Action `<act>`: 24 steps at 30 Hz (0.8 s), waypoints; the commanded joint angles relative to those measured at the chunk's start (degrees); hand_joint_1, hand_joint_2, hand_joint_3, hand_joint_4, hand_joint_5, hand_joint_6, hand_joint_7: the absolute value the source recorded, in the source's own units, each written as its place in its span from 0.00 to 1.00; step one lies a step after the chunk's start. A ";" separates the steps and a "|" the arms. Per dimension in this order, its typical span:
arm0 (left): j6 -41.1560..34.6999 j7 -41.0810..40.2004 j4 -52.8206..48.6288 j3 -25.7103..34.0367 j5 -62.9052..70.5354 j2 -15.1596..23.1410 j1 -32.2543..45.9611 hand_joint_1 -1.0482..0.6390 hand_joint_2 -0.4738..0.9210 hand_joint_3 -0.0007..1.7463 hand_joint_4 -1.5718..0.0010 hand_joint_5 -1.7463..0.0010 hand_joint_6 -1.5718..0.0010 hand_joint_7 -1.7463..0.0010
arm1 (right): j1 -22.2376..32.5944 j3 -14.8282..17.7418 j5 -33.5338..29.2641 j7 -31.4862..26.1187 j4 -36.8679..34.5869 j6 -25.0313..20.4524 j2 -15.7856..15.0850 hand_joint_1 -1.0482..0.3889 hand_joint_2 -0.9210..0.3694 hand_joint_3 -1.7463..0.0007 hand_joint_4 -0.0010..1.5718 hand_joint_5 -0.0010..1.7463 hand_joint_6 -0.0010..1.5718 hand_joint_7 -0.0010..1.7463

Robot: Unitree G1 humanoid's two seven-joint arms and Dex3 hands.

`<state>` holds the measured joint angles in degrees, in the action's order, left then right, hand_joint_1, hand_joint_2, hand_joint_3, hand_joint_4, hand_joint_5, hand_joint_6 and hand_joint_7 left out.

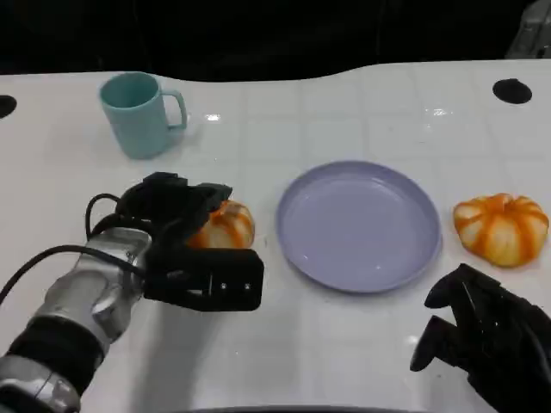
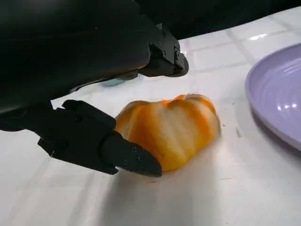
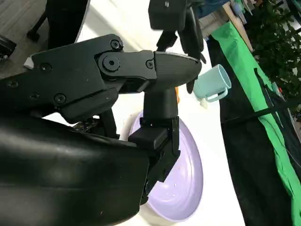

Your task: Grasp the bread from the table and place it into the plate.

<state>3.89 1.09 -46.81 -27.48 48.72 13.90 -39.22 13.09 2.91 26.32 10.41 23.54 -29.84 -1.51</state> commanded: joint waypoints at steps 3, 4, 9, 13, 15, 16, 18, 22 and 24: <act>1.09 -4.99 -13.08 -2.36 -0.65 -2.74 -6.85 0.38 0.91 0.00 0.98 0.86 0.85 1.00 | 0.80 0.51 0.55 0.23 1.06 0.18 -0.60 0.43 0.00 0.76 0.43 1.00 0.33 0.91; 1.29 -5.47 -14.75 -2.69 -0.74 -3.23 -7.62 0.37 0.91 0.00 0.98 0.86 0.85 1.00 | 0.88 0.56 0.61 0.08 1.23 0.00 -0.54 0.43 0.00 0.76 0.43 1.00 0.33 0.91; 1.54 -6.15 -21.47 -3.90 -1.29 -5.24 -10.63 0.38 0.92 0.00 0.98 0.86 0.84 1.00 | 1.22 0.69 0.85 0.39 1.37 0.20 -0.52 0.43 0.00 0.76 0.42 1.00 0.33 0.91; 2.05 -5.63 -24.32 -4.14 -2.65 -6.18 -11.76 0.38 0.93 0.00 0.96 0.87 0.84 0.99 | 1.50 0.69 0.91 0.38 1.60 0.08 -0.55 0.43 0.00 0.76 0.42 1.00 0.34 0.91; 2.36 -5.18 -25.37 -4.24 -3.31 -6.59 -12.11 0.40 0.94 0.00 0.95 0.88 0.84 1.00 | 1.67 0.61 0.77 0.52 1.67 0.26 -0.65 0.43 0.00 0.76 0.43 1.00 0.34 0.90; 2.50 -5.13 -25.74 -4.28 -3.51 -6.73 -12.22 0.40 0.94 0.00 0.93 0.89 0.83 1.00 | 1.73 0.58 0.71 0.57 1.71 0.33 -0.68 0.43 0.00 0.76 0.43 1.00 0.34 0.90; 3.39 -6.12 -26.34 -4.20 -3.90 -6.92 -12.06 0.43 0.94 0.00 0.87 0.90 0.80 0.99 | 1.83 0.61 0.79 0.68 1.76 0.44 -0.63 0.42 0.00 0.76 0.42 1.00 0.34 0.90; 5.64 -8.10 -27.17 -2.17 -6.92 -7.02 -11.34 0.48 0.99 0.06 0.65 0.89 0.64 0.96 | 1.87 0.65 0.84 0.41 1.93 0.10 -0.49 0.42 0.00 0.77 0.42 1.00 0.34 0.90; 6.44 -9.96 -27.44 -1.67 -7.70 -6.99 -11.05 0.49 1.00 0.07 0.50 0.52 0.37 0.95 | 1.83 0.67 0.89 0.55 1.76 0.29 -0.44 0.42 0.00 0.77 0.42 1.00 0.34 0.89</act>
<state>8.96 -6.83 -73.34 -29.81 42.29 6.80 -50.40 14.56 3.22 26.54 10.86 24.96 -29.81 -1.63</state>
